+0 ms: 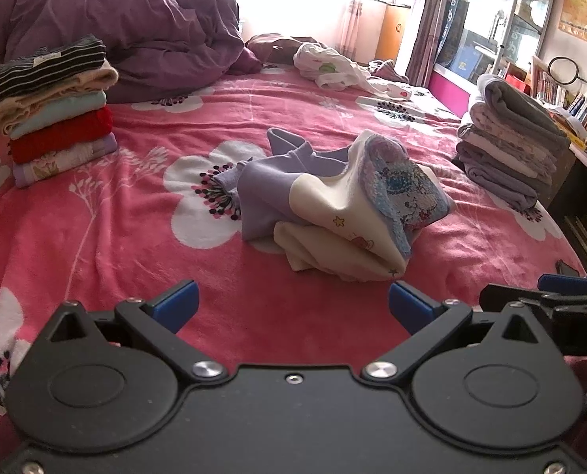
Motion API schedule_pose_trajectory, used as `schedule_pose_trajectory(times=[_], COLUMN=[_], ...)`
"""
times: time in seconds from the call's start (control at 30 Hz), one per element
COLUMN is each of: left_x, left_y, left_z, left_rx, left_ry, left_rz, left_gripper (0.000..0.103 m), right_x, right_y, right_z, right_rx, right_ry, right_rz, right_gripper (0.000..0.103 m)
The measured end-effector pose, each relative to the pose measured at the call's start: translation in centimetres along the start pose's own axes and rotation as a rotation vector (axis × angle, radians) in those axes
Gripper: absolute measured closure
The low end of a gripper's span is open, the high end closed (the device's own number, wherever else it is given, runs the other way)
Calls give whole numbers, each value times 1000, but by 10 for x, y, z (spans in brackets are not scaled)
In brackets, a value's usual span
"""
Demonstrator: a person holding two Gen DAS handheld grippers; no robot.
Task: Fold clothes
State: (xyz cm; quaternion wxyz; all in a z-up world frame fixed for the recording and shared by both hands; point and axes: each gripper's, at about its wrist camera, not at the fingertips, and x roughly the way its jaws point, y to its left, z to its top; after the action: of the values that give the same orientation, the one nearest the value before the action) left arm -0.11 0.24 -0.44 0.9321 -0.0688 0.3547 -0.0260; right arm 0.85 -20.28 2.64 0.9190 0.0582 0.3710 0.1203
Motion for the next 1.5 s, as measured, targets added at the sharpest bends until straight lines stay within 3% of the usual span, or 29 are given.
schedule_pose_trajectory(times=[1.03, 1.5], left_x=[4, 27], left_y=[-2, 11], left_z=[-2, 13], left_rx=[14, -10], left_ry=[5, 32], left_rz=[4, 3], left_gripper=[0, 0], right_x=[5, 16], right_y=[-3, -15], right_z=[-1, 9], right_rx=[3, 10], right_ry=[16, -6], right_rz=[0, 9], right_gripper=[0, 0])
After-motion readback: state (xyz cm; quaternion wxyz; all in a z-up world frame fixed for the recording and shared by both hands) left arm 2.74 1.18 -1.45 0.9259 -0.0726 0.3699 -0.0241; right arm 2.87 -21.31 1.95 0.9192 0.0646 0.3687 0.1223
